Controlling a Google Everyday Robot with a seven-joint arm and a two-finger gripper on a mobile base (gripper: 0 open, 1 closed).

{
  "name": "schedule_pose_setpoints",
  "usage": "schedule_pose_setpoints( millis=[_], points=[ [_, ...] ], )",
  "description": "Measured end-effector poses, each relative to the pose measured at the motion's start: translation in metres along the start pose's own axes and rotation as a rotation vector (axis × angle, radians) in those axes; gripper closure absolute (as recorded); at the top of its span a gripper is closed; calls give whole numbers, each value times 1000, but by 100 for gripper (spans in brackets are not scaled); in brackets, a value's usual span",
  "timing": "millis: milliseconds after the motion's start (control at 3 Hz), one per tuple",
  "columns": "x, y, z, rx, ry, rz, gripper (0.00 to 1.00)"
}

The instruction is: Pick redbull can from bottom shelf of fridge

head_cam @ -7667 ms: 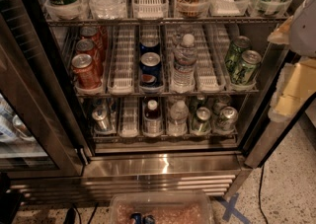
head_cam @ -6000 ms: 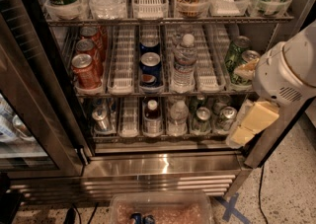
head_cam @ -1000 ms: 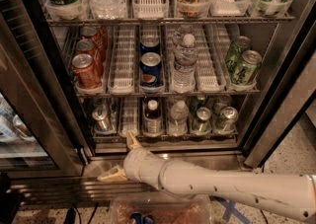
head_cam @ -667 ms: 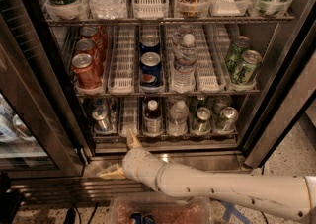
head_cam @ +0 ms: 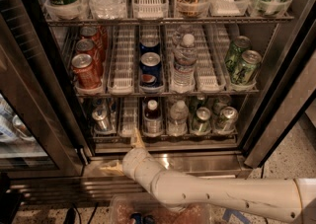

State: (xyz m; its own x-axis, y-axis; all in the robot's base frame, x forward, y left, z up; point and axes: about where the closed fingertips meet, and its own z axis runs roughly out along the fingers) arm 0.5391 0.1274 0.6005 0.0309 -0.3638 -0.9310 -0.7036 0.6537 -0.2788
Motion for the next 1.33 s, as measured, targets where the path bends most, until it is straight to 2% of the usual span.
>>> schedule_pose_setpoints(
  millis=[333, 667, 1000, 1333],
  points=[
    [-1, 2, 2, 9, -4, -4, 0],
    [-10, 10, 24, 54, -54, -26, 0],
    [-15, 4, 48, 163, -108, -25, 0],
    [-22, -1, 61, 246, -154, -21, 20]
  ],
)
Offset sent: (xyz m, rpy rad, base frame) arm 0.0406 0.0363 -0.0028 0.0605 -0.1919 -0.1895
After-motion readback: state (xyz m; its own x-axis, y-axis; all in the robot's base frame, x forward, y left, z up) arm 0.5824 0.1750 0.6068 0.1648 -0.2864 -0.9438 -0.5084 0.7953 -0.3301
